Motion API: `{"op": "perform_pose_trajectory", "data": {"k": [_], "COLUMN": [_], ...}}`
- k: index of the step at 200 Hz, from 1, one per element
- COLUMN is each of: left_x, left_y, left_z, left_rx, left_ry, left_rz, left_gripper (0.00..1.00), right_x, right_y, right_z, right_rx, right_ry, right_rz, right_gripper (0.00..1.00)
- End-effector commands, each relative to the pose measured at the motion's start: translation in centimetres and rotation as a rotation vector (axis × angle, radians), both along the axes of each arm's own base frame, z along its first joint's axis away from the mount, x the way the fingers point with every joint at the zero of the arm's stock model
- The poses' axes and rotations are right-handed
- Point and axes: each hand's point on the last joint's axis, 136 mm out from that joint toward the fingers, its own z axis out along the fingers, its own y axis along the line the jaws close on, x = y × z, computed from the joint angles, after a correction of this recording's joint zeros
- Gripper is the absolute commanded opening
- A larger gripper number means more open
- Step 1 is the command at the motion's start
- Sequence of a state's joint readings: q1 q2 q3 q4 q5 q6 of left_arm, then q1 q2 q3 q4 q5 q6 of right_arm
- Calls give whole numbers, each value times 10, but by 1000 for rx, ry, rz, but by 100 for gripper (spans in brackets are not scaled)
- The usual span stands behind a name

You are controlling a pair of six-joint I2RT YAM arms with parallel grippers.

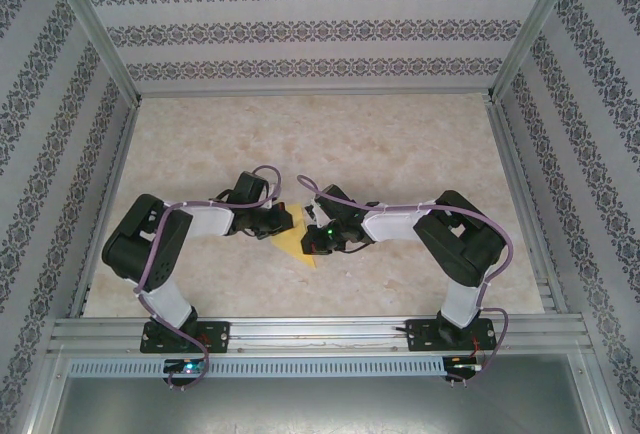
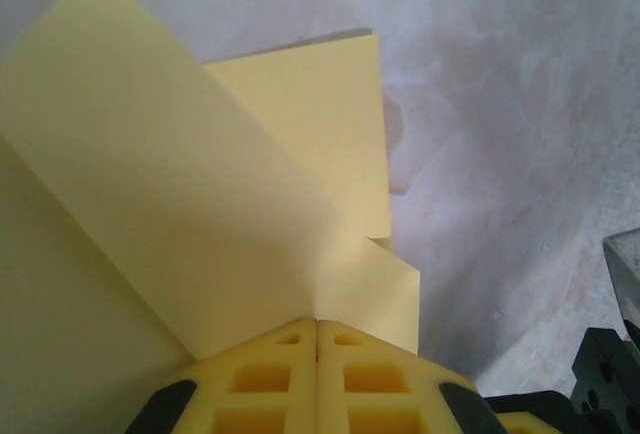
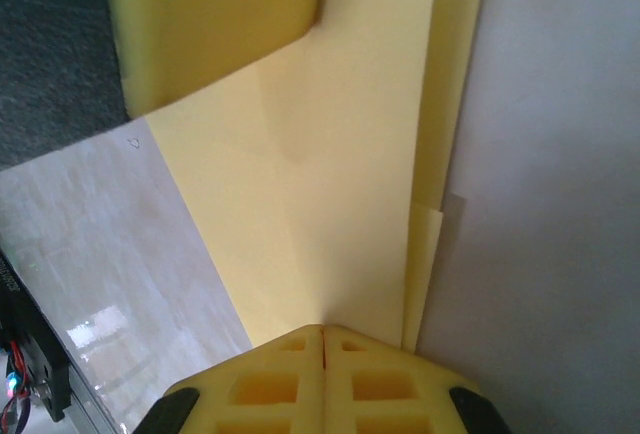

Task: Fold a paper plane with a square sheet of paper (fold left side to right side)
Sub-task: Fourth fold the wing at the center of the table.

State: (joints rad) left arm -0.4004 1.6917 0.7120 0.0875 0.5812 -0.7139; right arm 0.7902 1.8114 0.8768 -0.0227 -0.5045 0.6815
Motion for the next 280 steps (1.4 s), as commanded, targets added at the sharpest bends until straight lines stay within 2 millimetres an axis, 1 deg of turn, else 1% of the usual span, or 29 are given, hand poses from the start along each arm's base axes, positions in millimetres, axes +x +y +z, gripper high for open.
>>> {"op": "perform_pose_trajectory", "data": {"k": [1,24,39,76,113,151,187,234,280], "left_x": [5,5,-1,-18,-26,-24,-21,-22,-19], "left_y": [3,2,2,-4,-23,-34,-35,-22,-11], "left_z": [18,36,41,41,37,31,20,-6,-22], "left_rx": [31,9,-7,-73,-125,-142,-121,-18,8], "left_ry": [-44,-85,-92,-79,-65,-59,-49,-11,12], "left_rz": [15,10,3,-15,-57,-69,-64,-49,-19], "left_gripper": [0,0,0,0,0,0,0,0,0], "right_x": [-23,-22,-21,-21,-22,-23,-24,-27,-34], "right_y": [-34,-37,-38,-38,-41,-43,-45,-49,-54], "right_z": [-41,-44,-46,-49,-51,-54,-54,-53,-56], "right_rx": [-181,-196,-201,-205,-223,-235,-247,-268,-297], "right_ry": [67,59,53,55,55,58,60,67,85], "right_rz": [-3,-5,-5,2,3,2,5,22,43], "right_gripper": [0,0,0,0,0,0,0,0,0]}}
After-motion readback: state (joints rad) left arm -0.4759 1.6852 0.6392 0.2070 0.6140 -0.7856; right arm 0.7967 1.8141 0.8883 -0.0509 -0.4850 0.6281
